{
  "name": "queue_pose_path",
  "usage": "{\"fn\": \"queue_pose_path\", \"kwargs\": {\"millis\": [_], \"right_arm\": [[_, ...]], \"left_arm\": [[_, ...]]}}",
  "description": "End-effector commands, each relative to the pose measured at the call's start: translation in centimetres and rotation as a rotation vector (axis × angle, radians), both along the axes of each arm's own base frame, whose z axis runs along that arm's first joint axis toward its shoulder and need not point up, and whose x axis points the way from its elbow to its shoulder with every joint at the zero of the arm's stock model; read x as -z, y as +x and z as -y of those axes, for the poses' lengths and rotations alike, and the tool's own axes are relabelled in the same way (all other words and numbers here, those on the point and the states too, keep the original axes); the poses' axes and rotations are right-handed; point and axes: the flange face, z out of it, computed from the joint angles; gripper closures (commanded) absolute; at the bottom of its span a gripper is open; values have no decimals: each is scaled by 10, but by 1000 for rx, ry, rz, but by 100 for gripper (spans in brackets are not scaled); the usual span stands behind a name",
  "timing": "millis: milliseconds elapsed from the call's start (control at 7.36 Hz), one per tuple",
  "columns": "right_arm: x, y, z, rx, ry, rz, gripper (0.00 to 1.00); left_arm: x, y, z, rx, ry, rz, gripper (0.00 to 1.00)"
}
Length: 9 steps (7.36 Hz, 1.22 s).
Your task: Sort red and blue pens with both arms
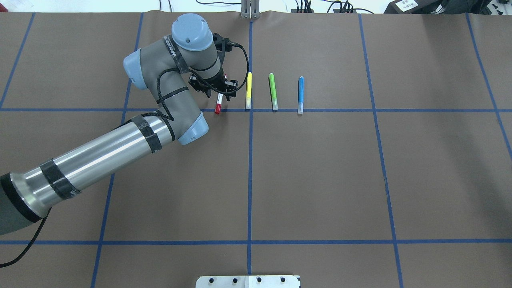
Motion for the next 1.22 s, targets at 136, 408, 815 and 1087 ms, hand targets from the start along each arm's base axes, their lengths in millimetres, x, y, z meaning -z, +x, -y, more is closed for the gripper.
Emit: {"fn": "queue_pose_path", "kwargs": {"millis": [136,408,815,1087], "right_arm": [[-1,0,-1,0,-4,0,0],[-1,0,-1,0,-5,0,0],[-6,0,0,0,-12,-1,0],[-6,0,0,0,-12,-1,0]], "left_arm": [[-5,8,-5,-8,-8,11,35],[-8,12,-7,-12,-12,16,39],[-12,12,-7,-12,-20,22,47],[-13,10,-6,-11,-23,24,50]]}}
